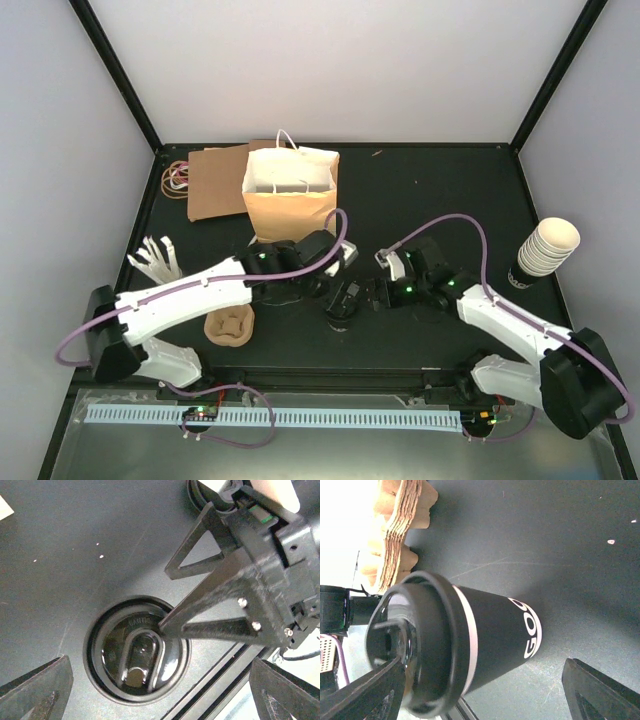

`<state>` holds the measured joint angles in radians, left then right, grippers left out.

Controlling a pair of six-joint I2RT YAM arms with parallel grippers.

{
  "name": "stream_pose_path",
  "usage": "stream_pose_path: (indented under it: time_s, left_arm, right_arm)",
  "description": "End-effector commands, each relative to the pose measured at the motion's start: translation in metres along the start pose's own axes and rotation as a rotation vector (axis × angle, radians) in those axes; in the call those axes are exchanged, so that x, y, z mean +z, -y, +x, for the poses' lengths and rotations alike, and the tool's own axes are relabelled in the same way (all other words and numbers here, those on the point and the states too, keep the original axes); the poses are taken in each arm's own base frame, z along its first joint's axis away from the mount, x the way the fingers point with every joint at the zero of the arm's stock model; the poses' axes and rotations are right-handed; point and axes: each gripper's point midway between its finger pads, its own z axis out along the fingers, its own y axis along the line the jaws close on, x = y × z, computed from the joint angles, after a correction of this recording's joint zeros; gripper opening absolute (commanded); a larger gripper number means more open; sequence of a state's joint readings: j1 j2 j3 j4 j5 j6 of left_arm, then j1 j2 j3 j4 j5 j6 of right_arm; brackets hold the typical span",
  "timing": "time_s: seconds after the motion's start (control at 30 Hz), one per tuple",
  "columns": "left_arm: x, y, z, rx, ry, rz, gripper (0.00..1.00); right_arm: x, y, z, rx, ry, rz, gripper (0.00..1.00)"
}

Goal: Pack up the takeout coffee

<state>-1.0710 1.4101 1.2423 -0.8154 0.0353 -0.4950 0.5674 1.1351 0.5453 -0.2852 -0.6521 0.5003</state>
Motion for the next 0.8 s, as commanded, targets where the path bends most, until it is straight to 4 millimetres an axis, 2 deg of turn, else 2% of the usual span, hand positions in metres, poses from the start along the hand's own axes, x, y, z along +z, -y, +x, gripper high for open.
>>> stream_pose_path:
  time_s: [0.0, 0.07, 0.3, 0.43, 0.6, 0.77]
  left_arm:
    - [-0.018, -0.011, -0.002, -0.063, 0.102, 0.013, 0.99]
    - [-0.032, -0.018, 0.0, -0.099, 0.152, 0.032, 0.99]
    - [-0.051, -0.044, 0.022, -0.234, 0.272, 0.137, 0.98]
    - [-0.046, -0.055, 0.038, -0.301, 0.262, 0.198, 0.98]
    - [-0.033, -0.061, 0.049, -0.346, 0.229, 0.244, 0.97]
    - [-0.021, -0.066, 0.059, -0.379, 0.203, 0.26, 0.94]
  right_arm:
    - [-0.013, -0.011, -0.013, -0.056, 0.021, 0.035, 0.89]
    - [-0.017, -0.016, -0.017, -0.072, 0.027, 0.04, 0.89]
    - [-0.032, -0.03, -0.026, -0.184, 0.053, 0.093, 0.94]
    - [-0.049, -0.049, -0.044, -0.304, 0.109, 0.17, 0.98]
    - [-0.076, -0.058, -0.079, -0.354, 0.24, 0.285, 1.0]
    - [-0.084, -0.07, -0.087, -0.551, 0.296, 0.277, 1.0]
